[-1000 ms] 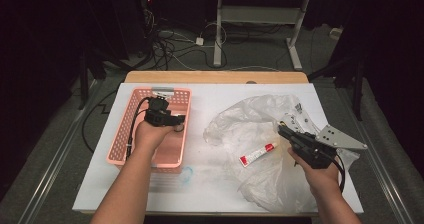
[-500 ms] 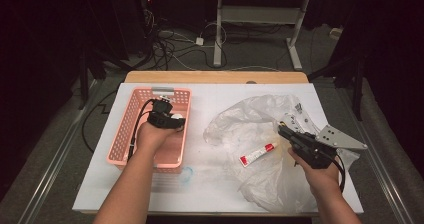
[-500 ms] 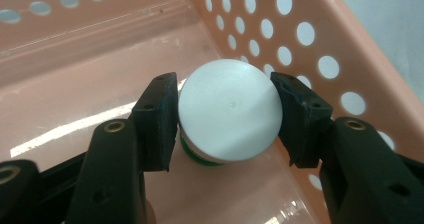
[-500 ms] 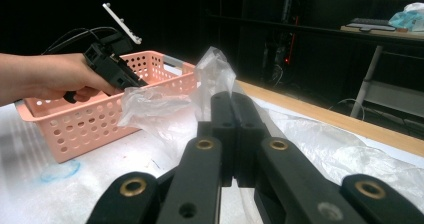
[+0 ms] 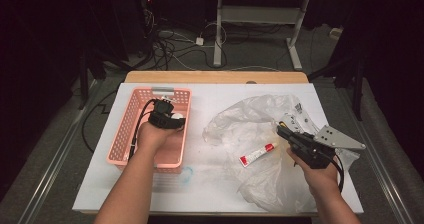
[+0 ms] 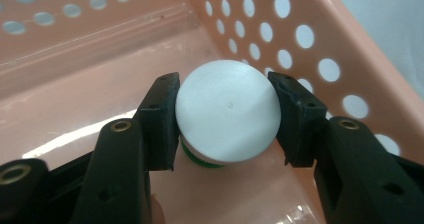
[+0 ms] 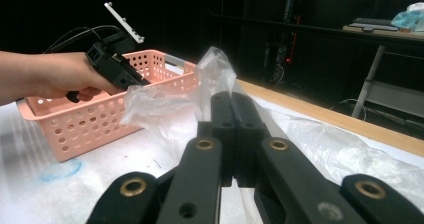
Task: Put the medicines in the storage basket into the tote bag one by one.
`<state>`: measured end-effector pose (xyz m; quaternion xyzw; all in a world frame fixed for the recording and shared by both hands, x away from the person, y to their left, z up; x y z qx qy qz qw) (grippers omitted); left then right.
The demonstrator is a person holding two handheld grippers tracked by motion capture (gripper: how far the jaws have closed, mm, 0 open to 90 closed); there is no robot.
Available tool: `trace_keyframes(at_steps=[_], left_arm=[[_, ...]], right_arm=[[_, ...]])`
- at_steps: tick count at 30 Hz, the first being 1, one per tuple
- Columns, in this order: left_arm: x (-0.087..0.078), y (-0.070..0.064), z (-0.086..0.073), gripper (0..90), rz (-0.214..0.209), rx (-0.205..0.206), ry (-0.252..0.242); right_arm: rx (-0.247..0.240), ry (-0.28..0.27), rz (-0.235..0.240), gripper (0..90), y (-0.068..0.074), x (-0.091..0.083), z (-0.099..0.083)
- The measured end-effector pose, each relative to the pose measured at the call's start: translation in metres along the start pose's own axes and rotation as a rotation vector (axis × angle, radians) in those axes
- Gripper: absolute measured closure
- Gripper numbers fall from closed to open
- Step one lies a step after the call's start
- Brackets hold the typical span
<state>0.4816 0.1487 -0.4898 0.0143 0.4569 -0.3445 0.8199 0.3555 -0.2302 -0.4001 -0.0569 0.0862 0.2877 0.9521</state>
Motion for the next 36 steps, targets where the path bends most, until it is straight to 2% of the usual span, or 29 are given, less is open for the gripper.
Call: trace_keyframes(at_steps=[2, 13, 15, 18, 22, 24, 30, 33, 36], left_arm=[[-0.002, 0.001, 0.0, 48.5, -0.003, -0.013, -0.01], [-0.021, -0.004, 0.003, 48.5, 0.03, -0.011, -0.07], [-0.025, -0.007, 0.002, 48.5, 0.029, -0.004, -0.078], [-0.03, -0.012, 0.0, 48.5, 0.033, 0.01, -0.086], [-0.042, -0.019, 0.001, 48.5, 0.014, 0.028, -0.143], [-0.048, -0.023, 0.0, 48.5, 0.018, 0.039, -0.151], [-0.061, -0.03, -0.011, 48.5, 0.029, 0.046, -0.172], [-0.066, -0.033, -0.02, 48.5, 0.011, 0.039, -0.204], [-0.071, -0.037, -0.028, 48.5, 0.01, 0.043, -0.236]], right_arm=[[-0.003, -0.005, 0.0, 90.0, 0.0, 0.0, 0.001], [0.004, -0.005, -0.005, 90.0, -0.002, -0.002, 0.001], [0.016, -0.01, -0.002, 90.0, -0.002, -0.003, 0.002], [0.004, -0.01, -0.001, 90.0, -0.001, -0.003, 0.001], [0.006, -0.01, -0.002, 90.0, -0.001, -0.003, 0.002], [0.004, -0.007, -0.001, 90.0, 0.0, -0.003, 0.001], [-0.001, -0.012, 0.002, 90.0, 0.0, -0.003, 0.003], [0.006, -0.006, 0.004, 90.0, 0.001, -0.003, 0.002], [0.008, -0.007, 0.006, 90.0, 0.001, -0.002, 0.001]])
Point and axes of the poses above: each handheld gripper's, and its own axes: x roughly forward along the jaws, z roughly out of its top, y roughly to its left, the point moved 5 cm from there along x, roughly forward along the jaws, and after that the axes turned 11 degrees about -z, right-handed, at the moved point
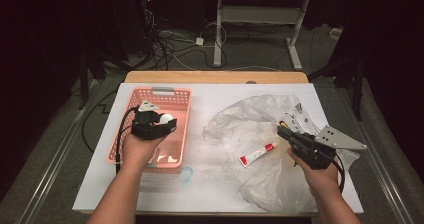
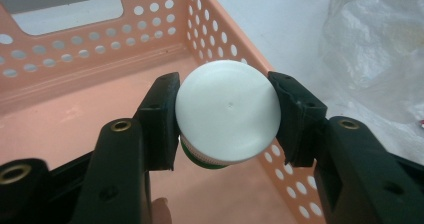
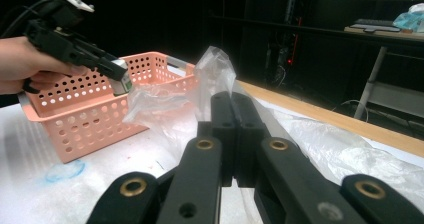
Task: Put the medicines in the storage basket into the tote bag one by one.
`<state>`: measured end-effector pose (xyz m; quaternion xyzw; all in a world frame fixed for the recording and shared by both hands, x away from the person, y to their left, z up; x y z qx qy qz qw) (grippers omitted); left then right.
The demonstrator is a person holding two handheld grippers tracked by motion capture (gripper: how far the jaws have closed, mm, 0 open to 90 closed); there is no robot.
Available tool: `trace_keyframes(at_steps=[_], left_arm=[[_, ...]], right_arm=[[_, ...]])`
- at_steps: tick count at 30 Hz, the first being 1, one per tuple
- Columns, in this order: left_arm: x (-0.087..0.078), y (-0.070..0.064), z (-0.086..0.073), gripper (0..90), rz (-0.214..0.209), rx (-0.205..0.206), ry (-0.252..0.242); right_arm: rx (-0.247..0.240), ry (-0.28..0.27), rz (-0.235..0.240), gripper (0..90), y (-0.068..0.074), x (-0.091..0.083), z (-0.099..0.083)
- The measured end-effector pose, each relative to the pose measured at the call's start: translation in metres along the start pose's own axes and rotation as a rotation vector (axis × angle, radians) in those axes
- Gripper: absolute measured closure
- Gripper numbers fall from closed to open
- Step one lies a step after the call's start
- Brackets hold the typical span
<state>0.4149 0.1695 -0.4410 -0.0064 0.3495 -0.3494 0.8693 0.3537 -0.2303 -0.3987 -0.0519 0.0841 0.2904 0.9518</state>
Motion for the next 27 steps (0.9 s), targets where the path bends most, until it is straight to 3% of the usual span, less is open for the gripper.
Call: trace_keyframes(at_steps=[3, 9, 13, 16, 21, 27], left_arm=[[-0.008, -0.006, -0.004, 48.5, -0.006, -0.004, -0.028], [-0.02, -0.018, -0.009, 48.5, 0.011, 0.041, -0.066], [-0.025, -0.031, -0.019, 48.5, -0.021, 0.053, -0.095], [-0.026, -0.038, -0.024, 48.5, -0.027, 0.077, -0.089], [-0.028, -0.038, -0.031, 48.5, -0.033, 0.074, -0.096], [-0.033, -0.039, -0.029, 48.5, -0.045, 0.077, -0.124]], right_arm=[[-0.003, 0.004, 0.001, 90.0, 0.0, 0.0, -0.001], [-0.005, 0.008, -0.002, 90.0, 0.0, 0.0, -0.002], [-0.006, 0.008, -0.005, 90.0, 0.0, -0.001, -0.002], [-0.014, 0.002, -0.006, 90.0, 0.001, -0.002, 0.0], [-0.017, 0.0, -0.003, 90.0, 0.001, -0.003, 0.001], [-0.015, 0.009, 0.001, 90.0, 0.001, -0.001, -0.002]])
Point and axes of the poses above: each handheld gripper's, and its own axes: x roughly forward along the jaws, z roughly out of its top, y roughly to its left, the point moved 5 cm from there along x, roughly forward along the jaws, and after that the axes turned 11 degrees about -z, right-handed, at the moved point
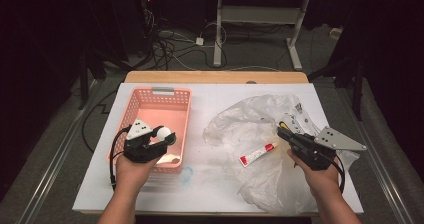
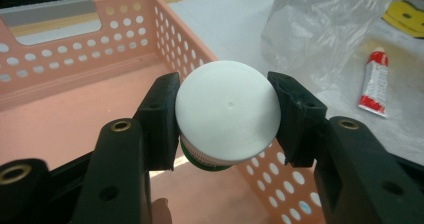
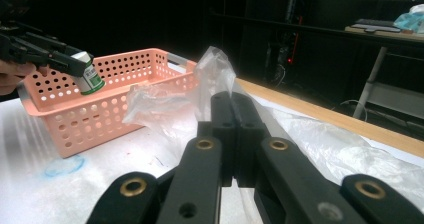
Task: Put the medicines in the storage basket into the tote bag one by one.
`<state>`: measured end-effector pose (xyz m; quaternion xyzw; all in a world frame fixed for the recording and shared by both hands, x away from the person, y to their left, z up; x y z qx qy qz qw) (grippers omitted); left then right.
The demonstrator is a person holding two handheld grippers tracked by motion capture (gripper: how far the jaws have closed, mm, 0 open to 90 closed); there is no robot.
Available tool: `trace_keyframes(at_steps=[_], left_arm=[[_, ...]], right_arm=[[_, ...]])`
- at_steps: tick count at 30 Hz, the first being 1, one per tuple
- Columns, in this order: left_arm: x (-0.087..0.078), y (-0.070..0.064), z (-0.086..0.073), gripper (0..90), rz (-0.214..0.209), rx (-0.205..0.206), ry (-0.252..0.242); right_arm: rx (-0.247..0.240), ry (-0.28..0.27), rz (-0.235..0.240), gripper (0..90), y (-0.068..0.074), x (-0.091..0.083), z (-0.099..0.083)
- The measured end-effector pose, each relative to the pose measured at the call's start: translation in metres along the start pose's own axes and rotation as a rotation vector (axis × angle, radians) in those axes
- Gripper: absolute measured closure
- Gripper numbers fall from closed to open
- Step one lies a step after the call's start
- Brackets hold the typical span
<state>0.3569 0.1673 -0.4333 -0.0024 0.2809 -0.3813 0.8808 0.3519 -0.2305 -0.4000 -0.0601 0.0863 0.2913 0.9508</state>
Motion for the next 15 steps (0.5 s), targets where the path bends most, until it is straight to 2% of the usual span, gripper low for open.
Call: trace_keyframes(at_steps=[4, 6, 8, 10, 12, 15], left_arm=[[-0.004, -0.004, 0.005, 48.5, -0.01, 0.004, -0.03], [-0.002, -0.007, 0.006, 48.5, -0.013, 0.022, -0.017], [-0.002, -0.008, 0.008, 48.5, -0.021, 0.017, -0.022], [-0.002, -0.011, 0.009, 48.6, -0.029, 0.01, -0.035], [-0.002, -0.015, 0.009, 48.5, -0.033, 0.022, -0.034], [-0.004, -0.018, 0.013, 48.6, -0.045, 0.032, -0.047]], right_arm=[[0.006, -0.004, 0.005, 90.0, 0.0, 0.002, 0.0], [-0.007, 0.005, 0.006, 90.0, 0.002, 0.002, -0.002], [-0.017, 0.013, 0.012, 90.0, 0.005, 0.004, -0.003], [-0.008, 0.011, 0.014, 90.0, 0.005, 0.005, -0.002], [0.0, 0.012, 0.013, 90.0, 0.005, 0.006, -0.004], [-0.023, 0.023, 0.013, 90.0, 0.008, 0.006, -0.006]])
Point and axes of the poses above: each handheld gripper's, and its own axes: x roughly forward along the jaws, z roughly out of its top, y roughly to its left, the point moved 5 cm from there along x, roughly forward along the jaws, and after that the axes turned 11 degrees about -z, right-handed, at the moved point
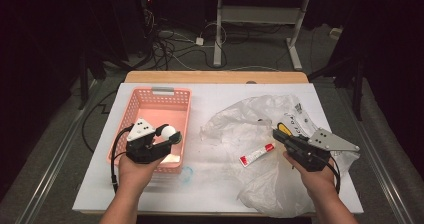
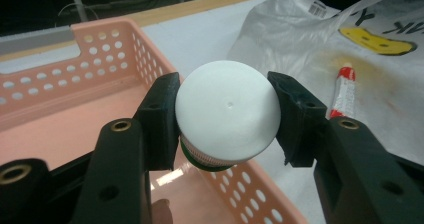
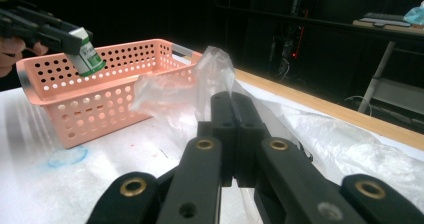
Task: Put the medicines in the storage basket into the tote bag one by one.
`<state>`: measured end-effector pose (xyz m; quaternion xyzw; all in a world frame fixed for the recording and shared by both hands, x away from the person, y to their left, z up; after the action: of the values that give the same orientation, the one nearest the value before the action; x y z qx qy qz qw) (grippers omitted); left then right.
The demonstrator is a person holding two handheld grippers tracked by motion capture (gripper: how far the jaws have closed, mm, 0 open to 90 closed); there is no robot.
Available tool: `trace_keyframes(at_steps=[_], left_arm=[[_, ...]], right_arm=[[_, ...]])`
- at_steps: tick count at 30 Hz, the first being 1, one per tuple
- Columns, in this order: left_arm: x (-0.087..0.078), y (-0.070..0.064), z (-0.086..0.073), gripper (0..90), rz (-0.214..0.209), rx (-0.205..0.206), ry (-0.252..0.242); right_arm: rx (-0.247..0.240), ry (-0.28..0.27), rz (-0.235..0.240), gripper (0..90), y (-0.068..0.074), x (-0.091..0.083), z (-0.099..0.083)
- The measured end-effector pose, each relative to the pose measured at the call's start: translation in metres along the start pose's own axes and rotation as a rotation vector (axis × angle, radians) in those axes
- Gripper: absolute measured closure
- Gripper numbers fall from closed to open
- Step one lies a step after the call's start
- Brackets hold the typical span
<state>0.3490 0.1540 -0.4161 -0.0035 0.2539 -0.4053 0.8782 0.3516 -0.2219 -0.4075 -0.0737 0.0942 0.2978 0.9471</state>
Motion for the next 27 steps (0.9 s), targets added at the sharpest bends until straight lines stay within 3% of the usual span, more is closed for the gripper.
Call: trace_keyframes(at_steps=[3, 8, 11, 15, 21, 27], left_arm=[[-0.006, -0.005, 0.004, 48.6, -0.022, -0.017, -0.042], [-0.005, -0.015, 0.009, 48.6, -0.046, 0.01, -0.043], [-0.003, -0.021, 0.01, 48.6, -0.079, -0.003, -0.054], [0.006, -0.032, 0.012, 48.6, -0.105, 0.028, -0.036], [0.016, -0.046, 0.012, 48.6, -0.157, 0.031, -0.031], [0.026, -0.056, 0.011, 48.6, -0.175, 0.056, -0.024]], right_arm=[[0.016, -0.013, -0.004, 90.0, 0.0, -0.002, 0.004], [0.002, -0.015, 0.0, 90.0, 0.002, -0.003, 0.006], [0.014, -0.021, 0.002, 90.0, 0.002, -0.002, 0.007], [0.0, -0.01, 0.006, 90.0, 0.003, 0.0, 0.004], [-0.001, -0.02, 0.004, 90.0, 0.002, -0.001, 0.006], [0.0, -0.019, 0.003, 90.0, 0.004, -0.002, 0.007]])
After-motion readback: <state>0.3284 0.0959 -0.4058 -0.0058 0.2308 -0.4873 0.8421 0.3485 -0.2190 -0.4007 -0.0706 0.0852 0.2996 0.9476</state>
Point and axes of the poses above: each handheld gripper's, and its own axes: x roughly forward along the jaws, z roughly out of its top, y roughly to its left, the point moved 5 cm from there along x, roughly forward along the jaws, and after that the axes turned 11 degrees about -z, right-handed, at the moved point
